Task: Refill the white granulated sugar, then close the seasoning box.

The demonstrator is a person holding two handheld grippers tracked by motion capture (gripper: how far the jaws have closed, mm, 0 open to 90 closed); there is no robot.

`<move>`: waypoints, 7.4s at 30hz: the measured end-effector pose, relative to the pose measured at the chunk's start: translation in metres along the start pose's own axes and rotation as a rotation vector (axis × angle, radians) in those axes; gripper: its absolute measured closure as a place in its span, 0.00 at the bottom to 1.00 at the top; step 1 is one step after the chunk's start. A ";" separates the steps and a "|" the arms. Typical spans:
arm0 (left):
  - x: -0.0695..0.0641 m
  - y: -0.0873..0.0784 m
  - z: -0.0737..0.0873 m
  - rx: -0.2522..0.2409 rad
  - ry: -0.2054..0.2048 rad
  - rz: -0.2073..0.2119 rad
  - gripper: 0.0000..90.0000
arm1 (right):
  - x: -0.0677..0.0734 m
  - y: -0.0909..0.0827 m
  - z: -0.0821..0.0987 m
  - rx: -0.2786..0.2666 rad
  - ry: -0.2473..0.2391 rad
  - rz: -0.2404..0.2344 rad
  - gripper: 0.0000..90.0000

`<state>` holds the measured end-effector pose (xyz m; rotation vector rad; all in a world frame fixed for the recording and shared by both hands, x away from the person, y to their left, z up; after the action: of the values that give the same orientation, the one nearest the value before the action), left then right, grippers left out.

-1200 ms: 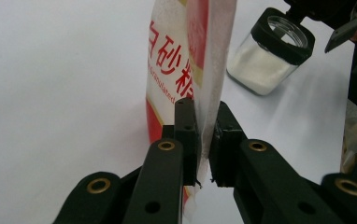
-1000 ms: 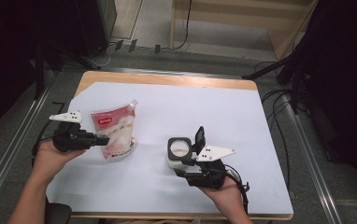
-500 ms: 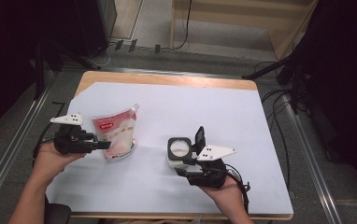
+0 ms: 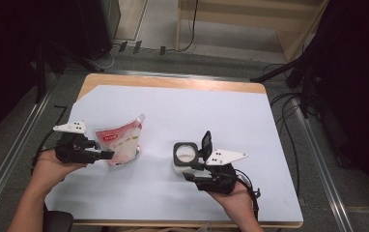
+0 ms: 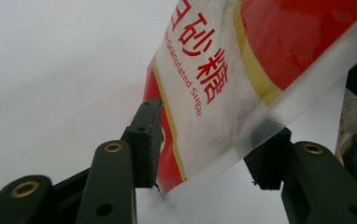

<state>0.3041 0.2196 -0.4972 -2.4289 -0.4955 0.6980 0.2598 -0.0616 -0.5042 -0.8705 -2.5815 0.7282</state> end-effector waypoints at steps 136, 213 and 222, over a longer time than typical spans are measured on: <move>0.035 -0.029 -0.001 -0.076 -0.070 -0.145 0.45 | -0.041 -0.005 -0.014 -0.008 0.100 0.090 1.00; 0.039 -0.019 0.004 -0.052 -0.100 -0.175 0.42 | -0.134 -0.044 0.019 -0.082 0.185 0.285 0.34; 0.041 -0.017 0.006 -0.039 -0.096 -0.181 0.41 | -0.146 -0.039 0.025 -0.067 0.183 0.313 0.30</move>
<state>0.3300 0.2544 -0.5059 -2.3578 -0.7635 0.7353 0.3419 -0.1894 -0.5221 -1.3175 -2.3464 0.6126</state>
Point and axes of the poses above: each handheld gripper's, and its own axes: y roughly forward along the jaws, z roughly out of its underside, x roughly to its left, the point moved 10 cm from there along y, roughly forward along the jaws, and after that the axes turned 9 degrees about z, right-handed, at the moved point
